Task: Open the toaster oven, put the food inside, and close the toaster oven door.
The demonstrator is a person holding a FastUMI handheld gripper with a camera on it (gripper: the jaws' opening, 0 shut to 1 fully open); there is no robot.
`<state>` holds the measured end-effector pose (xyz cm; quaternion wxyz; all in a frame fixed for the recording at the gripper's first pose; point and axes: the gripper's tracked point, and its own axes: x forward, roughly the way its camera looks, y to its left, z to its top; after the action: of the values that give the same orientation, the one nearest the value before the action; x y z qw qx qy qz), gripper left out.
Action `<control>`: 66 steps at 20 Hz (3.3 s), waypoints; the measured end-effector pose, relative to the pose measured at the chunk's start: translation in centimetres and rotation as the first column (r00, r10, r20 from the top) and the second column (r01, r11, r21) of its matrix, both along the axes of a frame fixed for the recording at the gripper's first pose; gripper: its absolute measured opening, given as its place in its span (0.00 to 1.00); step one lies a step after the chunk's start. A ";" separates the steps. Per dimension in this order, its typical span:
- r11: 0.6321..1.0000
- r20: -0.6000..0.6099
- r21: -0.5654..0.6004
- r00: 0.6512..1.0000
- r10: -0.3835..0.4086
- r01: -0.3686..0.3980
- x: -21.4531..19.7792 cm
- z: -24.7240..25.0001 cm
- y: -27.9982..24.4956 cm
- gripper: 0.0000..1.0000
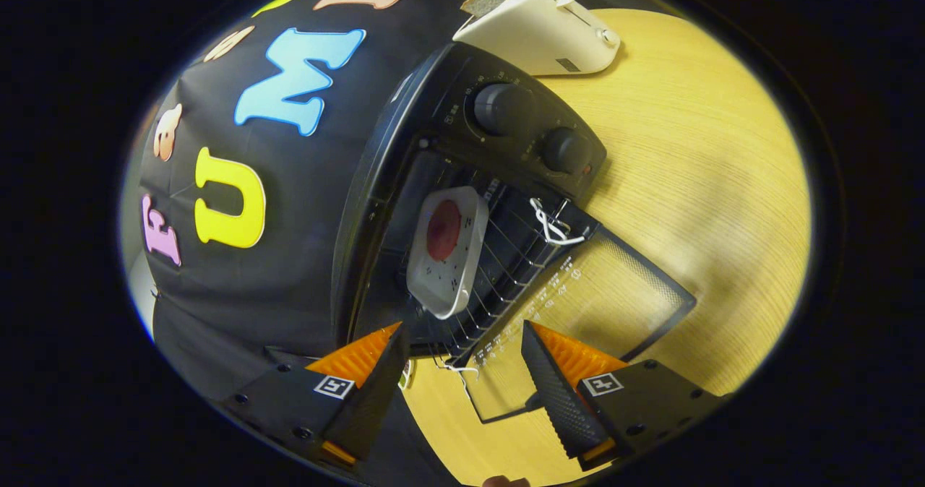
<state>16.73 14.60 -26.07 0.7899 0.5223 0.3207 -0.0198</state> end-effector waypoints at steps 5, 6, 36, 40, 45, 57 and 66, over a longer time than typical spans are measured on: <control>0.973 -0.004 -0.184 0.990 0.138 -0.136 -4.9 -0.1 1.2 0.98; 0.963 -0.010 -0.215 0.987 0.162 -0.160 -5.8 -0.2 1.5 0.98; 0.491 -0.338 -0.723 0.869 0.362 -0.486 -10.2 -7.1 0.3 0.99; 0.446 -0.422 -0.717 0.843 0.334 -0.536 -9.6 -9.4 -0.4 0.99; 0.412 -0.435 -0.729 0.835 0.336 -0.546 -8.3 -10.7 -0.2 0.99; 0.433 -0.416 -0.731 0.848 0.329 -0.527 -7.2 -9.5 0.2 0.98; 0.479 -0.302 -0.757 0.888 0.347 -0.444 -7.3 -3.9 0.6 0.98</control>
<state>9.41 15.16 -29.97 0.9032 0.0138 0.4288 -0.0091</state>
